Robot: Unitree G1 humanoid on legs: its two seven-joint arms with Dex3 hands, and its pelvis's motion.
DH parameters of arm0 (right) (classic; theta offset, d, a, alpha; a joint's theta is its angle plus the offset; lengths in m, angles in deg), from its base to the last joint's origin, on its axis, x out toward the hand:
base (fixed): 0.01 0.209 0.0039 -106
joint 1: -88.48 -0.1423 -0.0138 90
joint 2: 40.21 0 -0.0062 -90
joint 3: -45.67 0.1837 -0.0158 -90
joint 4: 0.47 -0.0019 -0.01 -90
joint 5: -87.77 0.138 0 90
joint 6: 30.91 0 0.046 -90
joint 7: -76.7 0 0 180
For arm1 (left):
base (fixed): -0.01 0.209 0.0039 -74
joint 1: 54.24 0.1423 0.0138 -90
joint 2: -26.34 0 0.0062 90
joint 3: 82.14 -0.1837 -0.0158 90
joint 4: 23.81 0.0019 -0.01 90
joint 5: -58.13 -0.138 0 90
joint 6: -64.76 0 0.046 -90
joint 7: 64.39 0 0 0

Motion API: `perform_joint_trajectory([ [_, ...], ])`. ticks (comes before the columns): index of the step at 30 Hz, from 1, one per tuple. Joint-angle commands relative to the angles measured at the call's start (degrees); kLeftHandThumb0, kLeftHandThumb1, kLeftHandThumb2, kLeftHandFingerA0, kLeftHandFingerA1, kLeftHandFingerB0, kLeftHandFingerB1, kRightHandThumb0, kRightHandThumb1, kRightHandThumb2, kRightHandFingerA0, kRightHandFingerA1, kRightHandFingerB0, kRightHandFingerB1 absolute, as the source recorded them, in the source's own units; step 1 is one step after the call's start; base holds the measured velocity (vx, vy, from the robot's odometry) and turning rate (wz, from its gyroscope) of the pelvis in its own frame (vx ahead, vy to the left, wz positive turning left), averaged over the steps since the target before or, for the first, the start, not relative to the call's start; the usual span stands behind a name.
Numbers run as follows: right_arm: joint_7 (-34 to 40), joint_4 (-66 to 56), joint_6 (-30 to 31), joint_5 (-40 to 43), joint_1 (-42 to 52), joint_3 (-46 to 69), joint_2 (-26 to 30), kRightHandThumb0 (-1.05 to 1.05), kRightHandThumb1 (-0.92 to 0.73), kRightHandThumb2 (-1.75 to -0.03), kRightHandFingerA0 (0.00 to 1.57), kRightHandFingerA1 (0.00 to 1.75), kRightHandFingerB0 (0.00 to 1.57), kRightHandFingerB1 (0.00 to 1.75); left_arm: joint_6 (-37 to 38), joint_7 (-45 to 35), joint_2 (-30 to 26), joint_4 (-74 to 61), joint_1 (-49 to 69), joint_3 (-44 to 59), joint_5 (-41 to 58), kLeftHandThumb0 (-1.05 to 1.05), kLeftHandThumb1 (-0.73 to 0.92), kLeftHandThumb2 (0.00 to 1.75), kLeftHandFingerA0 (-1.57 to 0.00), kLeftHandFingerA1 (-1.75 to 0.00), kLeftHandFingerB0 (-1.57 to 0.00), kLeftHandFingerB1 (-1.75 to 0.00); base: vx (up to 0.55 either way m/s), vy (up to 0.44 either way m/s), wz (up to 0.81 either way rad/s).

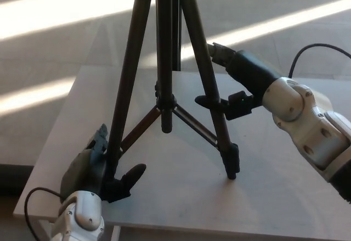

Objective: Use both hands of the robot to pick up the tripod lying in the middle of the desk and make it stand upright on the desk

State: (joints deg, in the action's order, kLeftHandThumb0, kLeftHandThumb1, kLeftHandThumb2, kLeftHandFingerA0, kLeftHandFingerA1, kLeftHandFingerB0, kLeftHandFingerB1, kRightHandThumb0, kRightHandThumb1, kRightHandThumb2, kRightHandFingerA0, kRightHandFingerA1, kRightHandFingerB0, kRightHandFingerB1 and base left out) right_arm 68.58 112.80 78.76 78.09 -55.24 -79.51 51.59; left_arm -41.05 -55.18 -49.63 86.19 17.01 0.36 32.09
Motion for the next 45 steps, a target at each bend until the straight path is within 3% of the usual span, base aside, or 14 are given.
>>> perform_joint_trajectory([
  [1,-9.6,-6.8,14.5,0.5,5.4,2.7,3.0,-1.05,-0.73,-0.67,0.0,0.0,0.0,0.0,-6.8,-9.0,-3.9,-2.9,3.1,-1.1,1.7,-0.96,0.7,0.72,0.0,0.0,0.0,0.0,0.0,0.0,0.0],
  [2,-10.1,-8.9,14.7,0.7,6.7,3.2,3.8,-1.04,-0.6,-1.06,0.0,0.25,0.0,0.0,-6.4,-9.5,-4.5,-3.9,3.8,-0.5,2.3,-0.97,0.7,0.73,0.0,0.0,0.0,0.0,0.0,0.0,0.0],
  [3,-10.2,-11.9,15.4,2.4,9.2,5.2,4.7,-1.05,-0.74,-0.66,0.0,0.0,0.0,0.0,-4.7,-9.9,-5.7,-4.9,4.8,0.9,3.5,-0.98,0.73,0.63,0.0,0.0,0.0,0.0,0.0,0.0,0.0],
  [4,-10.9,-16.7,17.2,3.0,12.3,6.9,7.0,-1.05,-0.62,-1.05,0.0,0.24,0.0,0.0,-2.8,-11.6,-8.6,-6.9,6.3,2.7,4.7,-0.93,0.65,0.77,0.0,0.0,0.0,0.0,0.0,0.0,0.0],
  [6,-11.5,-19.7,18.1,2.8,14.2,8.0,8.0,-1.05,-0.62,-1.05,0.0,0.24,0.0,0.0,-2.5,-12.7,-9.9,-8.5,7.3,3.3,5.3,-0.93,0.65,0.77,0.0,0.0,0.0,0.0,0.0,0.0,0.0],
  [8,-11.7,-23.6,19.0,3.9,17.2,10.4,9.2,-1.04,-0.61,-1.04,0.0,0.25,0.0,0.0,-2.3,-14.1,-11.9,-10.4,8.4,4.3,5.8,-0.94,0.63,0.79,0.0,0.0,0.0,0.0,0.0,0.0,0.0],
  [9,-12.0,-26.4,19.6,4.1,19.4,11.8,10.4,-1.05,-0.76,-0.66,0.0,0.0,0.0,0.0,-0.6,-14.8,-13.1,-11.4,9.6,6.2,7.7,-0.92,0.64,0.74,0.0,0.0,0.0,0.0,0.0,0.0,0.0],
  [10,-12.5,-30.8,18.4,6.4,24.4,16.1,12.7,-1.05,-0.75,-0.66,0.0,0.0,0.0,0.0,1.7,-16.2,-15.5,-13.7,12.3,9.6,10.2,-1.05,0.61,0.98,0.0,-0.17,0.0,-0.01,0.0,0.0,0.0],
  [18,-18.0,-45.4,14.1,12.6,46.3,39.1,21.2,-1.05,-0.75,-0.65,0.0,0.0,0.0,0.0,5.7,-26.0,-23.1,-19.8,24.3,25.3,22.7,-0.92,0.54,0.75,0.0,0.0,0.0,-0.02,0.0,0.0,0.0],
  [22,-22.4,-47.2,10.3,12.9,58.8,53.6,23.8,-1.05,-0.79,-0.68,0.0,0.0,0.0,0.0,11.2,-26.0,-23.8,-18.0,30.4,33.6,26.3,-1.05,0.63,0.97,0.0,-0.26,0.0,-0.18,0.0,0.0,0.0],
  [33,-23.5,-27.6,4.0,21.4,77.8,95.6,18.6,-0.95,-0.73,-0.75,0.0,0.0,0.0,0.0,10.0,-30.0,-21.5,-7.2,43.6,59.8,40.8,-1.04,0.67,0.98,0.0,-0.32,0.0,-0.2,0.0,0.0,0.0],
  [34,-20.7,-23.7,2.8,21.2,79.7,99.2,18.2,-1.05,-0.65,-1.05,0.0,0.25,0.0,0.1,13.5,-30.5,-22.4,-0.3,44.1,62.3,42.1,-1.03,0.65,0.94,0.0,-0.3,0.0,-0.13,0.0,0.0,0.0],
  [40,-7.2,-8.5,-2.6,22.6,83.1,106.7,15.8,-0.86,-0.59,-0.78,0.0,0.0,0.0,0.08,21.7,-26.3,-29.7,35.5,40.3,69.1,45.5,-1.05,0.62,1.0,0.0,-0.26,0.0,-0.06,0.0,0.0,0.0],
  [45,4.7,13.2,-8.8,27.8,77.4,108.4,17.8,-0.88,-0.62,-0.98,0.0,0.28,0.06,0.19,17.6,-19.9,-26.7,41.7,42.4,73.9,49.3,-1.02,0.63,0.95,0.0,-0.31,0.0,-0.1,0.0,0.0,0.0],
])
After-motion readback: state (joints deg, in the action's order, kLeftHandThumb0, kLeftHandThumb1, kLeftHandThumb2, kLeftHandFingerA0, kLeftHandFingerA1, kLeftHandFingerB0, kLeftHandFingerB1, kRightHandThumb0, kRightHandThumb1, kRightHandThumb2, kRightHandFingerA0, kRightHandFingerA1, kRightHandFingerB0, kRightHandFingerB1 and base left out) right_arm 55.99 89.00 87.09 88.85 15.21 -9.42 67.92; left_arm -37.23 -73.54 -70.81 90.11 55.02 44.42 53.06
